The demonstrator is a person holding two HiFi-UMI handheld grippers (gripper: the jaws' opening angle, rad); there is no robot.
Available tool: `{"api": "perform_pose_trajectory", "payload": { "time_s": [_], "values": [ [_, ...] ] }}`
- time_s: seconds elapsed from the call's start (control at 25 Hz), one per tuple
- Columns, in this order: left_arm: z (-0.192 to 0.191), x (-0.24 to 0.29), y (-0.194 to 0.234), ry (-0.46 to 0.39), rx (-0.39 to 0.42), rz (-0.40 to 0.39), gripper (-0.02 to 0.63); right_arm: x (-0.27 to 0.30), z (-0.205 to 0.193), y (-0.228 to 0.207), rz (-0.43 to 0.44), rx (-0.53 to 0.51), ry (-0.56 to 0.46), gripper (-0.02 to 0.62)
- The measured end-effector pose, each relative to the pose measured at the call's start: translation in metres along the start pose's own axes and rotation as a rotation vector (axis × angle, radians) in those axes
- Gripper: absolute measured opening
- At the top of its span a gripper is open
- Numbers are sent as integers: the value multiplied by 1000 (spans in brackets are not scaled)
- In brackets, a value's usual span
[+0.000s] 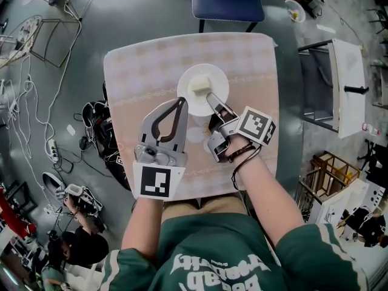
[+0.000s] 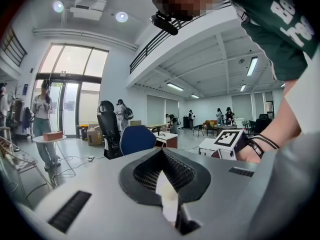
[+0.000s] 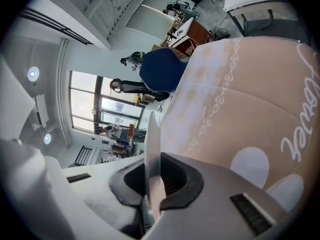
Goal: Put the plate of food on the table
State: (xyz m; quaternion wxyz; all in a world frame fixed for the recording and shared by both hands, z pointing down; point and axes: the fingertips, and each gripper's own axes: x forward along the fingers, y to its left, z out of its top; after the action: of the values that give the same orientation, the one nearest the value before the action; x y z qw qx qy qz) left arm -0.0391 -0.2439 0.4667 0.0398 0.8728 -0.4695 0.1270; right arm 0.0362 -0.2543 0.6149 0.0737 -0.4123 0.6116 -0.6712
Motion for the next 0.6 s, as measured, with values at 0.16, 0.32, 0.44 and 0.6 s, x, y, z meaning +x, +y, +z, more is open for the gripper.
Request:
{"api": "perform_pose_trajectory", "payload": {
  "time_s": [0.16, 0.32, 0.44, 0.6],
  "values": [
    [-9, 7, 7, 1, 4, -9, 9, 22, 2, -5, -16, -32, 17, 25],
    [-15, 8, 9, 3, -10, -14, 9, 35, 3, -16, -78, -55, 31, 25],
    [-21, 8, 10, 13, -15, -17, 9, 40, 1, -25, -122, -55, 40, 25],
    [-30, 8, 14, 33, -42, -12, 9, 41, 0, -35, -153, -41, 32, 25]
  ]
}}
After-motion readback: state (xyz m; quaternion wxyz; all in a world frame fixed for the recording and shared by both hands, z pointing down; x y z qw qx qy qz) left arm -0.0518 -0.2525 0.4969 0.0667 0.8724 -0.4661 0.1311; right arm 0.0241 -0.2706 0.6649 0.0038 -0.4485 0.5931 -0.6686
